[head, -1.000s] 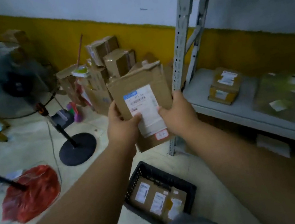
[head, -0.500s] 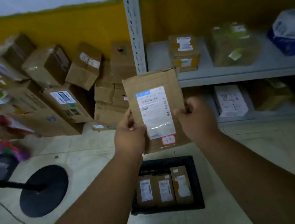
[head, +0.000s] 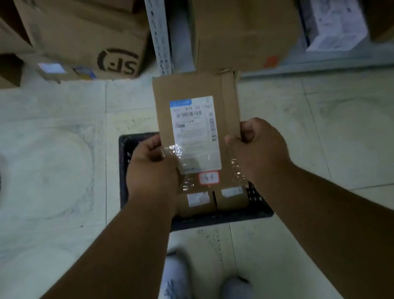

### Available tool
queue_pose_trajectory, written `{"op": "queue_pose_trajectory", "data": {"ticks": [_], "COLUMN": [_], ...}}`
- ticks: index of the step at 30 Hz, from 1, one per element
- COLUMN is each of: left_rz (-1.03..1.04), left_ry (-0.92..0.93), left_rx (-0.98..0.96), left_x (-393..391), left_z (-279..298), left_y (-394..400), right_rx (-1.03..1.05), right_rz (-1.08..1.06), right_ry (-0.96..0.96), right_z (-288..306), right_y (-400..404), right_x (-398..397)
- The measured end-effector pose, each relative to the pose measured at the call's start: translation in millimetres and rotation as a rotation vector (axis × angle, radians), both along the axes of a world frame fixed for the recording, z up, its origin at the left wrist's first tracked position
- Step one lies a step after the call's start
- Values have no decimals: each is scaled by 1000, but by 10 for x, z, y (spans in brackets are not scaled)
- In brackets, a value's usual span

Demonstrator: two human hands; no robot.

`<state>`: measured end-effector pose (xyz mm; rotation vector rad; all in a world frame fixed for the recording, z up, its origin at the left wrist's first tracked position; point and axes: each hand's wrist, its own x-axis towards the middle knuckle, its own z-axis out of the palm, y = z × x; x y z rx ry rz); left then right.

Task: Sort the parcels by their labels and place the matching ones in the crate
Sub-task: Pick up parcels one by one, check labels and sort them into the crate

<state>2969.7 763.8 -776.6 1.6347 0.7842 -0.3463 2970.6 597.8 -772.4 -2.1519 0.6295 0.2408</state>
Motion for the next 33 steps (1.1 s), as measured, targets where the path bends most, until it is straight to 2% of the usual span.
{"op": "queue_pose_trajectory", "data": {"ticks": [6, 12, 16, 18, 23, 27, 30, 33], "left_rz": [-191, -201, -299, -357, -351, -489, -572, -589], "left_ry": [104, 157, 148, 139, 98, 104, 187, 128], "left_rx": [107, 256, 318, 305, 252, 280, 232, 377], "left_x": [-105, -165, -271, -304, -312, -258, -198, -138], "left_z": [-1273, -2153, -2602, -2736, -2865, -2832, -2620, -1997], "left_y": [42, 236, 303, 295, 280, 251, 278, 266], "right_rx": [-5, -19, -132, -163, -212, -273, -263, -249], "right_rz": [18, 95, 193, 211, 240, 242, 305, 322], "right_ry": [113, 200, 270, 290, 186, 262, 349, 275], "right_z": [-1287, -2258, -2668, -2771, -2875, -2795, -2595, -1952], "right_y": [-37, 183, 225, 181, 44, 3, 60, 151], "right_x": [-138, -227, -238, -255, -325, -338, -258, -109]}}
